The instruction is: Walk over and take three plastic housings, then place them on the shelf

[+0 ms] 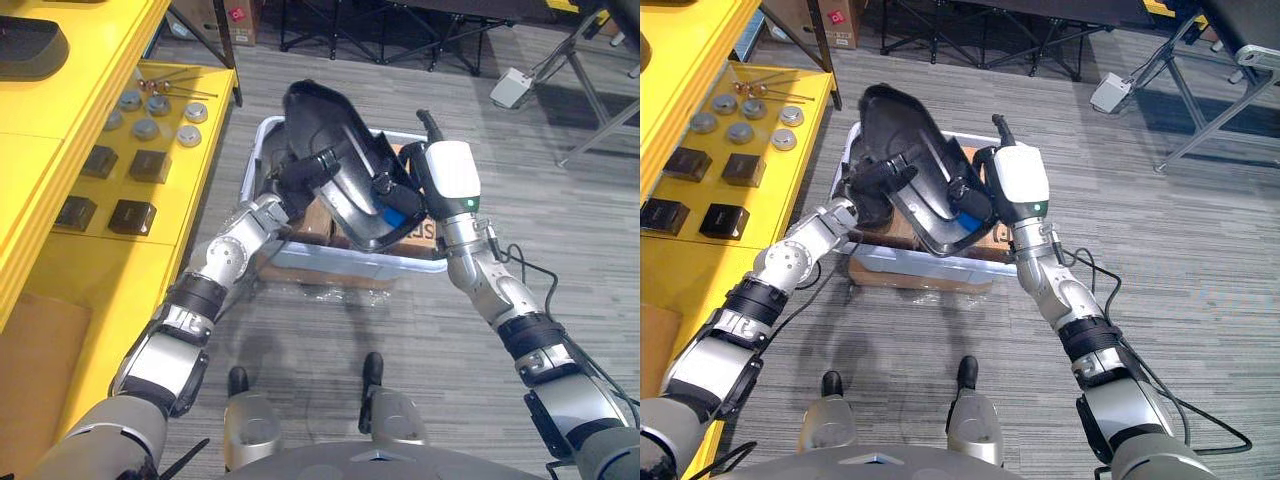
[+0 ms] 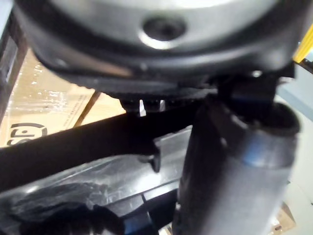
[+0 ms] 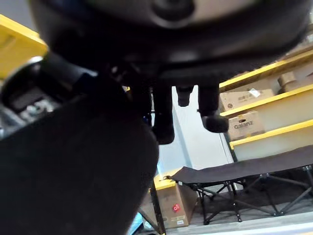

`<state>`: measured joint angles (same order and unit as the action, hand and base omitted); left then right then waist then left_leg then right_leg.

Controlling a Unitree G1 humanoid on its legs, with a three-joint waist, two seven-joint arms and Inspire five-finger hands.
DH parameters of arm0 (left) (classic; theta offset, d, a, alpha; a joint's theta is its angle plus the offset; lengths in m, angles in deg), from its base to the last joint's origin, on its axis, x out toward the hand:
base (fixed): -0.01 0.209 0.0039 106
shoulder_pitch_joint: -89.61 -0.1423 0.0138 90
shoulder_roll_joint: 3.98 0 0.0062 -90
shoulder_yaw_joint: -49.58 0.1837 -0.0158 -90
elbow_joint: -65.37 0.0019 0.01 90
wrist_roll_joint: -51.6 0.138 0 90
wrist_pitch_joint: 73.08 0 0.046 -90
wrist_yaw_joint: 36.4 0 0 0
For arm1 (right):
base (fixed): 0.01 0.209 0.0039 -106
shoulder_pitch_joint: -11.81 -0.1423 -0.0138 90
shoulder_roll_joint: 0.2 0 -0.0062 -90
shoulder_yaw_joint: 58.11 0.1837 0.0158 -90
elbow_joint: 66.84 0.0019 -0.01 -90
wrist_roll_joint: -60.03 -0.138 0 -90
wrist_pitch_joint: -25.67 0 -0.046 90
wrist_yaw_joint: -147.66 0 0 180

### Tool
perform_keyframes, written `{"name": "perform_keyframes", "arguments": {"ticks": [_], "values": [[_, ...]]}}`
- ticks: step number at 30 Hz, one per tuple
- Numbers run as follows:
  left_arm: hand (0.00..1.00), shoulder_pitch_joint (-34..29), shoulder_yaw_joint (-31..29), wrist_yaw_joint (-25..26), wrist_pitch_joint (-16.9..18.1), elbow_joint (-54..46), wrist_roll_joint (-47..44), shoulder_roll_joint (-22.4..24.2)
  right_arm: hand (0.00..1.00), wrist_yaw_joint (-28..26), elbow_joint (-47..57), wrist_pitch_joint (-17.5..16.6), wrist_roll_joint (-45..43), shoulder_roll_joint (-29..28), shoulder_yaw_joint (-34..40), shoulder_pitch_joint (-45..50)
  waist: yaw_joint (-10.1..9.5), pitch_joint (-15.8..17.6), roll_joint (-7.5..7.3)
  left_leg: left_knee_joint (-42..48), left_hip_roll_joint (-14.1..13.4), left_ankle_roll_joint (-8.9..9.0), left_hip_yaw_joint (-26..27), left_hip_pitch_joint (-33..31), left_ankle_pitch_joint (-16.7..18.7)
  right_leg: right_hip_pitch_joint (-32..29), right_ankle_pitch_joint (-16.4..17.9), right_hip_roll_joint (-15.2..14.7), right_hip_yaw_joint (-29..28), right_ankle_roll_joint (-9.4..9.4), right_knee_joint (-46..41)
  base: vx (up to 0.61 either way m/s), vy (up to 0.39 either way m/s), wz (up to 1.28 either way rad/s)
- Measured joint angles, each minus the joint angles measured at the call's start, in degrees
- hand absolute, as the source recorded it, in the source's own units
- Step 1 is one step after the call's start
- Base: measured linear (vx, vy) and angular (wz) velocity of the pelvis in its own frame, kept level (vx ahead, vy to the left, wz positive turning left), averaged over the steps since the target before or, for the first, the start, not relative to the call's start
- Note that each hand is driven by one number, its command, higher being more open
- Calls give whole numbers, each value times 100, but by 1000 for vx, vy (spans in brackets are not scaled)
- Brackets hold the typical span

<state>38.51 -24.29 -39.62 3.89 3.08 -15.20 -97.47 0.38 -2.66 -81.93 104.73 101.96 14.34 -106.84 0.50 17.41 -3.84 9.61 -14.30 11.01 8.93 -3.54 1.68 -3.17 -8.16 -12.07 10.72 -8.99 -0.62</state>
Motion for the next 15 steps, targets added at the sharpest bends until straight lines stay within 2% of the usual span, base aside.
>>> {"name": "perform_keyframes", "arguments": {"ticks": [11, 15], "values": [[0, -109, 105, 6, 39, 0, -7, 33, 0, -122, 372, -72, -37, 27, -6, 321, 10, -18, 96, -11, 10, 1, 13, 1, 0, -12, 0, -8, -9, 0, 0, 0, 0, 0], [0, -165, 137, 15, 205, 0, 24, 80, 0, -122, 408, -72, -60, 4, -8, 385, 61, -42, 148, -20, 13, 1, 29, 4, -1, -25, 0, -10, -26, 0, 0, 0, 0, 0]]}}
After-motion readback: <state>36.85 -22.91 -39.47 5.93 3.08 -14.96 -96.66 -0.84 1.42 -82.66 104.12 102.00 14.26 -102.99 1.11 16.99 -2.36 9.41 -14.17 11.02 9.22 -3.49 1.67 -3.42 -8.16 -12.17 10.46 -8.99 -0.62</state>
